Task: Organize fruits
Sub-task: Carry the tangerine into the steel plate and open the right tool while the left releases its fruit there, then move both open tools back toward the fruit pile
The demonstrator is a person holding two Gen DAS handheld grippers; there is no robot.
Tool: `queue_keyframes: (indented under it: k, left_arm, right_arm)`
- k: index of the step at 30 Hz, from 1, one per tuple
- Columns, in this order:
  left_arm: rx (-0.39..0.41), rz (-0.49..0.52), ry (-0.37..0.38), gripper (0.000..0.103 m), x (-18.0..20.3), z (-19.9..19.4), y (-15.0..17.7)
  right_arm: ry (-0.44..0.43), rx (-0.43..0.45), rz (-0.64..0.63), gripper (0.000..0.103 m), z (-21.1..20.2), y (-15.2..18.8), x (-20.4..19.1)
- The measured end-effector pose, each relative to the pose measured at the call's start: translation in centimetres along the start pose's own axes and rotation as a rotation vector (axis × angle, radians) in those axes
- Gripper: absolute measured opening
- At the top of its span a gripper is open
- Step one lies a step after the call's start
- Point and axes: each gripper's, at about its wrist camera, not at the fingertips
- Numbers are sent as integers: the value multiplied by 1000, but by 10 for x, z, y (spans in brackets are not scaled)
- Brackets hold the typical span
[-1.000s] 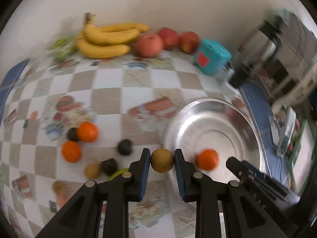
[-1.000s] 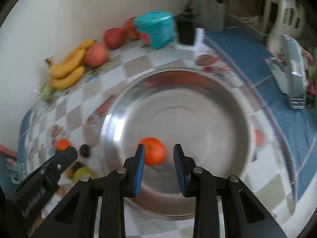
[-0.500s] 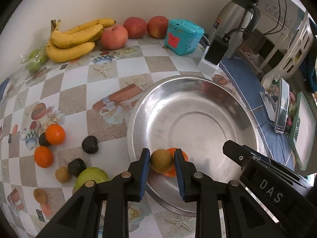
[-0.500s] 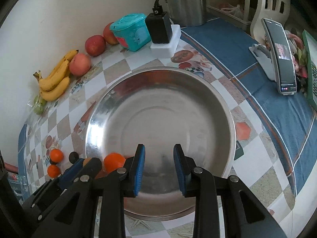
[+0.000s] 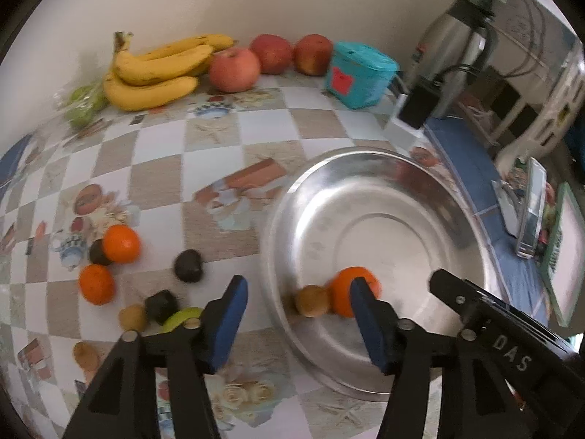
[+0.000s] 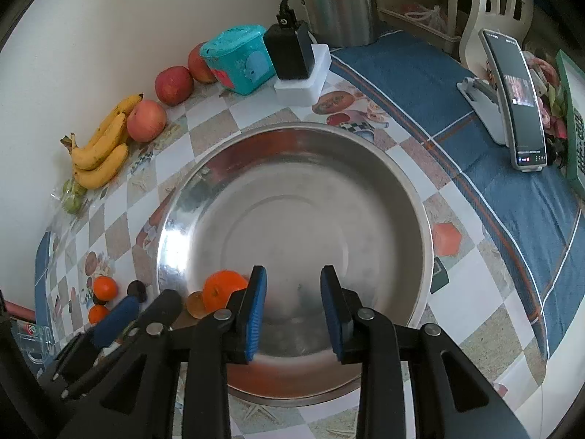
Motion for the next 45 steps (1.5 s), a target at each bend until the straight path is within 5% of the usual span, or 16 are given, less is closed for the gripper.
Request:
queue_keyframes:
  k: [4, 16, 37, 45]
  left_arm:
    - [4, -55, -76, 74, -21, -3, -2]
    - [48, -220, -230, 103, -80, -23, 3]
    - [152, -237, -340, 103, -112, -68, 20]
    - [206, -258, -311, 103, -125, -91, 26]
  right_arm:
    - [8, -11, 1, 61, 4, 1, 1]
    - [32, 14, -31, 89, 3, 3, -3]
    - [-53, 85, -157, 92, -7, 17, -35]
    - [-124, 128, -189, 92, -18, 23, -53]
Point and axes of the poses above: each gripper's, at about its wrist camera, not at the fingertips, and z roughly the way its jaws point, x to its right, y to its underside, and after that the axes turned 14 degrees about y, right-handed
